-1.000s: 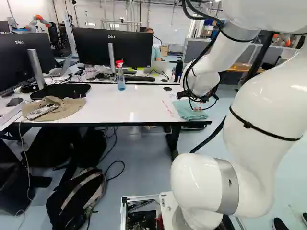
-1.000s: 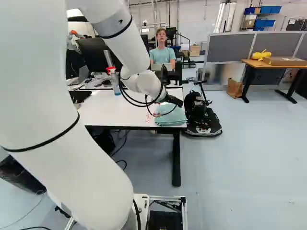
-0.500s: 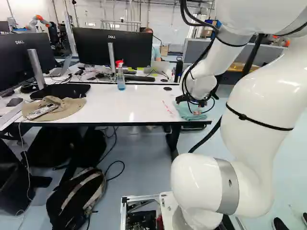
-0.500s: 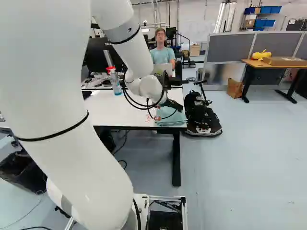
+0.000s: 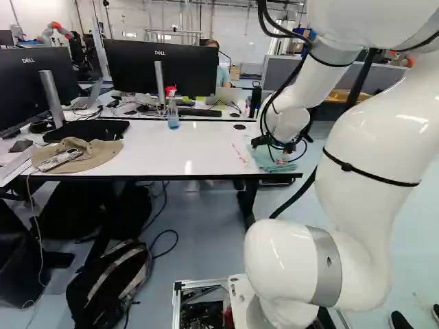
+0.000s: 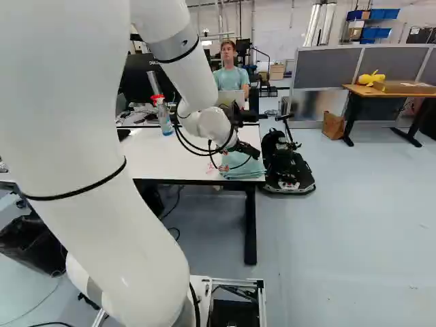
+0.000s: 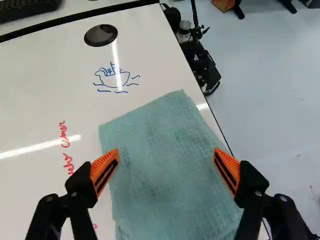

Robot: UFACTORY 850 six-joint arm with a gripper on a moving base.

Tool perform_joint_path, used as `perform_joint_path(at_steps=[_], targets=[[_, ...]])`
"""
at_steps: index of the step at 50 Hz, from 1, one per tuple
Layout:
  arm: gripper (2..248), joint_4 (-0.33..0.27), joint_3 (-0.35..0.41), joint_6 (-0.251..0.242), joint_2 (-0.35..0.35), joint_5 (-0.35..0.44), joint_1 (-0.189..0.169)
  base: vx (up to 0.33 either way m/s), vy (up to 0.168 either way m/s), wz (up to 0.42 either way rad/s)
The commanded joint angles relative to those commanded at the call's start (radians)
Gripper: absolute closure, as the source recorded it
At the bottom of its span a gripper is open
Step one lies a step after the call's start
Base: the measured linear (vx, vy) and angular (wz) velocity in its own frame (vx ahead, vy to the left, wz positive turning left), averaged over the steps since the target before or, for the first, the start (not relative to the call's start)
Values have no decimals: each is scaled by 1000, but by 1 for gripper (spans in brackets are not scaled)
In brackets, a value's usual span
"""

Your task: Clean the table with the green towel

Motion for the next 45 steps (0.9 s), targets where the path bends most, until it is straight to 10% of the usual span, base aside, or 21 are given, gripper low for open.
perform_joint_path(at_steps=[45], targets=[[8, 0, 0, 0, 0, -28, 0, 0, 0, 0]])
